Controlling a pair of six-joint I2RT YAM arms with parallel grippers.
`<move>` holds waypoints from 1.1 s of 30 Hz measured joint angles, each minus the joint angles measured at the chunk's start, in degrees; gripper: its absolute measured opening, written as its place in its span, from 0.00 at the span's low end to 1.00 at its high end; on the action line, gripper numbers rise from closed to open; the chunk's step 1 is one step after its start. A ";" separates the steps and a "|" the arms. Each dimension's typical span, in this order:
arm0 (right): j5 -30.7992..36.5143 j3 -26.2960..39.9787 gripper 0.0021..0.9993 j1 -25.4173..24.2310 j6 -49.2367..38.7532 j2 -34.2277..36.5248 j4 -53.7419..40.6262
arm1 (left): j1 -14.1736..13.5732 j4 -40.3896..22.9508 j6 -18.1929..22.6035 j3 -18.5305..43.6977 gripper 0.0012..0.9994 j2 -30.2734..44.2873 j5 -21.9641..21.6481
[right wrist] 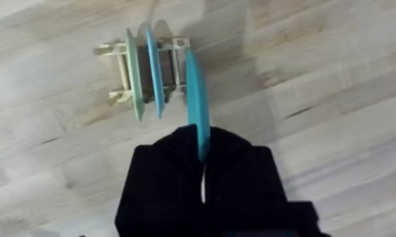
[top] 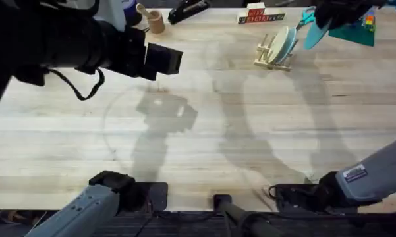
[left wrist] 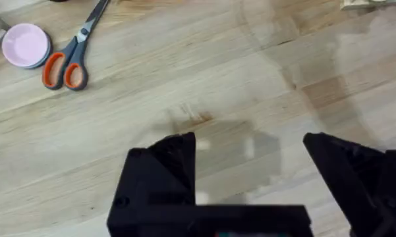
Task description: Pick up the plates from the table one by one and place each into a slot on the dish rack.
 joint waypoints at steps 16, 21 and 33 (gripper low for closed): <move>-2.29 0.00 0.03 -0.15 -1.25 6.60 3.17 | 0.00 0.00 0.00 0.00 1.00 0.00 0.00; -2.45 0.00 0.03 -0.26 -1.66 7.79 4.18 | 0.00 0.00 0.00 0.00 1.00 0.00 0.00; -3.11 0.00 0.03 -0.37 -2.33 12.14 5.63 | 0.00 0.00 0.00 0.00 1.00 0.00 0.00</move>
